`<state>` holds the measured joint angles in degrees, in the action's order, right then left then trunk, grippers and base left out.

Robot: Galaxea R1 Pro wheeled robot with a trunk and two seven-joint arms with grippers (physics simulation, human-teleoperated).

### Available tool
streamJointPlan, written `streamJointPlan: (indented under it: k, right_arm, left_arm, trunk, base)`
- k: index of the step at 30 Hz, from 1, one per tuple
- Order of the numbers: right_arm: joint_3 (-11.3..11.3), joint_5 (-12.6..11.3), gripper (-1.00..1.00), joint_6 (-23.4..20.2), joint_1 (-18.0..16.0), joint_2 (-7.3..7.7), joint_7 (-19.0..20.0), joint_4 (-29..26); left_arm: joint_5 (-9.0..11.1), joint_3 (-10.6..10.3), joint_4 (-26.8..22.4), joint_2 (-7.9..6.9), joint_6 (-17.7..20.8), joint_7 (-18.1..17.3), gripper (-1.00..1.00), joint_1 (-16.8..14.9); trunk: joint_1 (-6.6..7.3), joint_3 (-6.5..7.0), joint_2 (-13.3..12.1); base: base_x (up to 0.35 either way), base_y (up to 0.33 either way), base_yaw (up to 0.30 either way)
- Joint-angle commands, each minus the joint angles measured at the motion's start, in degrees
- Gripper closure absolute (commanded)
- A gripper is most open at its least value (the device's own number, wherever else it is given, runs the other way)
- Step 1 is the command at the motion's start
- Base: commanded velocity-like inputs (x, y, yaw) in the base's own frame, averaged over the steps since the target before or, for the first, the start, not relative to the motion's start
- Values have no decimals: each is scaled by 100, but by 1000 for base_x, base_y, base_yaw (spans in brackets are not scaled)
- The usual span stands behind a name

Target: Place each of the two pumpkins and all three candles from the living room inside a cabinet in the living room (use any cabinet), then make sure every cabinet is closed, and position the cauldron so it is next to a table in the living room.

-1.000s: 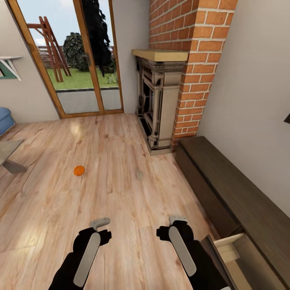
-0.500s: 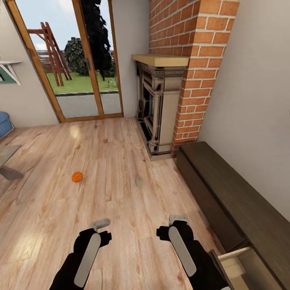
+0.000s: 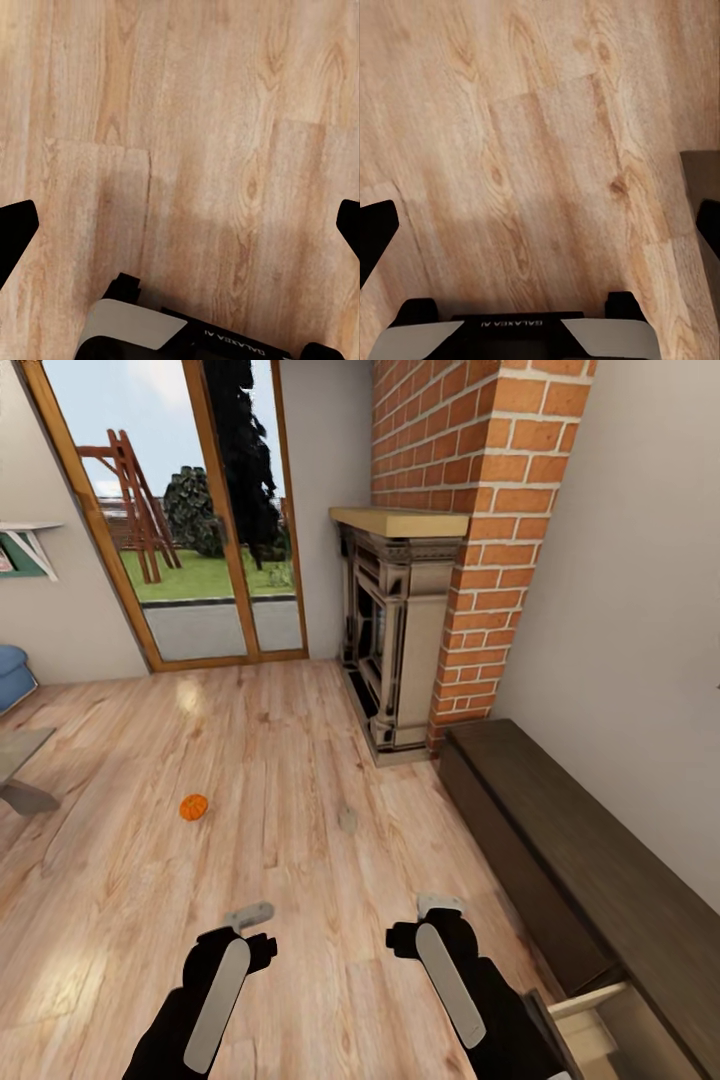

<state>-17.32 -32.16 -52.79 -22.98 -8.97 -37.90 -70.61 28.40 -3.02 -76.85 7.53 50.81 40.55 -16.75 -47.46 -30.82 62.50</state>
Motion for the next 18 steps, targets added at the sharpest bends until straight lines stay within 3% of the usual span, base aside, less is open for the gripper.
streamJointPlan:
  k: [1, 18]
  right_arm:
    - [-15, -54, -100, -9, -5, 0, -60, -5]
    - [-34, -63, -100, 128, -5, 0, -60, -5]
  left_arm:
    - [60, -5, -5, -1, 8, 59, -100, -4]
    - [64, -5, -5, 3, 8, 60, -100, -4]
  trunk:
    - [-2, 4, 4]
    - [-2, 159, 4]
  base:
    - [116, 125, 4]
    - [49, 30, 59]
